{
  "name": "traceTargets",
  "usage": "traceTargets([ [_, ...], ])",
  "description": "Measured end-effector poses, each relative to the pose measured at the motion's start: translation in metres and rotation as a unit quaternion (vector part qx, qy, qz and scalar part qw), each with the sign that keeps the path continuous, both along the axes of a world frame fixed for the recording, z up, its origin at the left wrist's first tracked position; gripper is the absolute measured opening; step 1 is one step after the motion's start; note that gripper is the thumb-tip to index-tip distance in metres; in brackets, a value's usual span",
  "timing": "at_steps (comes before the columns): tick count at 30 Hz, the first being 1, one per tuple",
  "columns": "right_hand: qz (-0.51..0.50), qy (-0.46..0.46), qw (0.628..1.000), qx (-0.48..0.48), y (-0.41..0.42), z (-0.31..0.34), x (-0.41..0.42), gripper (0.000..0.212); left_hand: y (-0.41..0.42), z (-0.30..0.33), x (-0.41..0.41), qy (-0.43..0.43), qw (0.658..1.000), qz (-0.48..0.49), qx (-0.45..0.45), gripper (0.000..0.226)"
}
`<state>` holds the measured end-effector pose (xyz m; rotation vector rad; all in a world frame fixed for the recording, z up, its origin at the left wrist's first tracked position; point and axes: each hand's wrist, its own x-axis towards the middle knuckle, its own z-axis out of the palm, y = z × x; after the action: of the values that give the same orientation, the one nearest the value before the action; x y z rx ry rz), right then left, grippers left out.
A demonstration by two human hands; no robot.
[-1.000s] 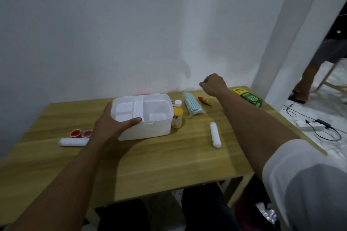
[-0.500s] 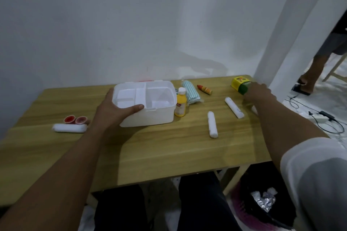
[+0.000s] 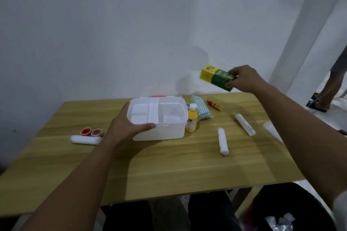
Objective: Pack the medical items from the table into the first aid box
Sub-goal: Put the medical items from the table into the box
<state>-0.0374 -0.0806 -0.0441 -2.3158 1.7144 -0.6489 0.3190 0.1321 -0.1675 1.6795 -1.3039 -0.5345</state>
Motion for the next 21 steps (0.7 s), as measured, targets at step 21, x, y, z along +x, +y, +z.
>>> traceTargets([
  [21,0.192,0.233,0.952,0.042,0.083,-0.022,0.173,0.04,-0.002,0.018,0.019,-0.01,0.998,-0.038,0.059,0.126],
])
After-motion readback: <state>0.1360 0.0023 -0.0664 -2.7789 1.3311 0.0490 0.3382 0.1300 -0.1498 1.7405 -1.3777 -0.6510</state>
